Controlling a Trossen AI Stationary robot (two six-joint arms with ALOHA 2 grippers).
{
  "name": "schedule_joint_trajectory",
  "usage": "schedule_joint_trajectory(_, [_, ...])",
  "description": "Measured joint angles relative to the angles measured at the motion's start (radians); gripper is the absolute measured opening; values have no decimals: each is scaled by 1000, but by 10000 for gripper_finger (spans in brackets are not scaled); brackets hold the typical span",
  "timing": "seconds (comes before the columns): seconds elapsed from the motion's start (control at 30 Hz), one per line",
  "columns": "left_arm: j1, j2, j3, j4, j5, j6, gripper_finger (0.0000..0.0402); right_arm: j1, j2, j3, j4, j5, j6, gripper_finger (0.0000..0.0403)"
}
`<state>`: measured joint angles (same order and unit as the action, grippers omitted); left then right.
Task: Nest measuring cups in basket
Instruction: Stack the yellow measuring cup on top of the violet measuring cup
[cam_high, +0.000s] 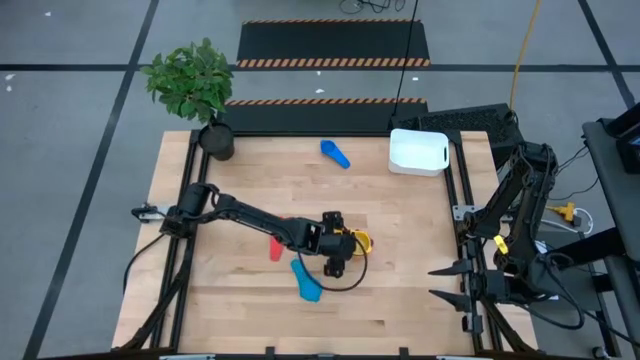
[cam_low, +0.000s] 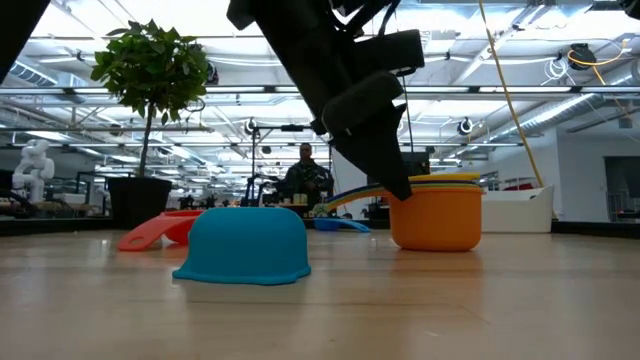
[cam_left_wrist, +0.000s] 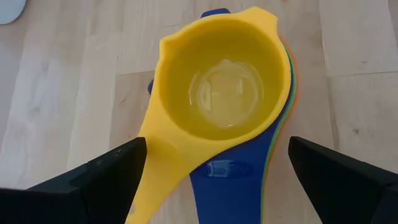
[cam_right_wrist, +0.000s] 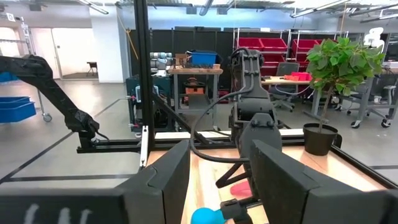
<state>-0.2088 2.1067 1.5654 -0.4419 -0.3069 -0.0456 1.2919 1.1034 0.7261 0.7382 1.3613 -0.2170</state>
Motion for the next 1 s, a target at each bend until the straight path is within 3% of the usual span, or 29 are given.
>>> schedule_joint_trajectory(0.3, [-23, -6, 0, 0, -19, 37, 394, 0, 0, 0, -15, 0, 22, 162])
schedule_joint_trajectory(0.47, [-33, -16, 20, -23, -133, -1, 394, 0, 0, 0, -17, -1, 22, 162])
schedule_joint_trajectory(0.63, [4, -19, 25, -45, -76, -65, 395, 0, 0, 0, -36, -1, 52, 162])
schedule_joint_trajectory(1.0, [19, -19, 25, -65, 45, -54, 397, 4, 0, 0, -36, -1, 51, 162])
